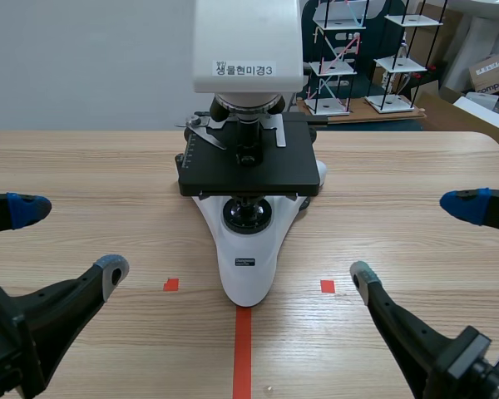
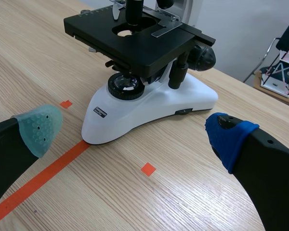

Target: Return to the home posture

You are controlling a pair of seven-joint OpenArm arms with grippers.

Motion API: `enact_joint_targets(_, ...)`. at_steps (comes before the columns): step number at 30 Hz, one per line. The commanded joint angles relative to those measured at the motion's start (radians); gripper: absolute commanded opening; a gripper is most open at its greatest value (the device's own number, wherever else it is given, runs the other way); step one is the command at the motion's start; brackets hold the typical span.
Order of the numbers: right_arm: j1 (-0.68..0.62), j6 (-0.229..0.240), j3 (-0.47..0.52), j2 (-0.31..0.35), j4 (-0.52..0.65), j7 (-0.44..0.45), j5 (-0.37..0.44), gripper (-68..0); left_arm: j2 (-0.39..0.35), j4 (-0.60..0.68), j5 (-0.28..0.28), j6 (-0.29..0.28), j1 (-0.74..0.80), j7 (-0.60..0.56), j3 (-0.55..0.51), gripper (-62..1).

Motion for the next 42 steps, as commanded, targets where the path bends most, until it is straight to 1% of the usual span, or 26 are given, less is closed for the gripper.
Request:
enact_joint_targets(1,0.003,0.008,0.006,0.002,0.025,0.012,0.007,0.4,0.005,0.023,-0.006,-0.001,0.000,-0.018,0.001,1.4)
enact_joint_targets(2,0.003,0.014,0.006,0.002,0.025,0.012,0.007,0.4,0.005,0.023,-0.006,-0.001,0.000,-0.018,0.001,1.4)
enact_joint_targets(5,0.003,0.056,0.006,0.002,0.025,0.019,0.007,0.4,0.005,0.023,-0.006,-0.001,0.000,-0.018,0.001,1.4)
enact_joint_targets(6,0.003,0.062,0.006,0.002,0.025,0.027,0.007,0.4,0.005,0.023,-0.006,-0.001,0.000,-0.018,0.001,1.4)
enact_joint_targets(13,0.003,0.060,0.006,0.002,0.025,0.093,0.007,0.4,0.005,0.023,-0.006,-0.001,0.000,-0.018,0.001,1.4)
enact_joint_targets(16,0.003,0.044,0.006,0.002,0.025,0.095,0.008,0.4,0.005,0.023,-0.006,-0.001,0.000,-0.018,0.001,1.4)
enact_joint_targets(21,0.003,-0.020,0.006,0.002,0.025,0.092,0.008,0.4,0.005,0.023,-0.006,-0.001,0.000,-0.018,0.001,1.4)
enact_joint_targets(25,0.003,-0.046,0.006,0.002,0.025,0.067,0.008,0.4,0.005,0.023,-0.006,-0.001,0.000,-0.018,0.001,1.4)
enact_joint_targets(28,0.003,-0.046,0.006,0.002,0.025,0.048,0.008,0.4,0.005,0.023,-0.006,-0.001,0.000,-0.018,0.001,1.4)
enact_joint_targets(42,0.003,-0.046,0.006,0.002,0.025,0.050,0.008,0.4,0.005,0.023,-0.006,-0.001,0.000,-0.018,0.001,1.4)
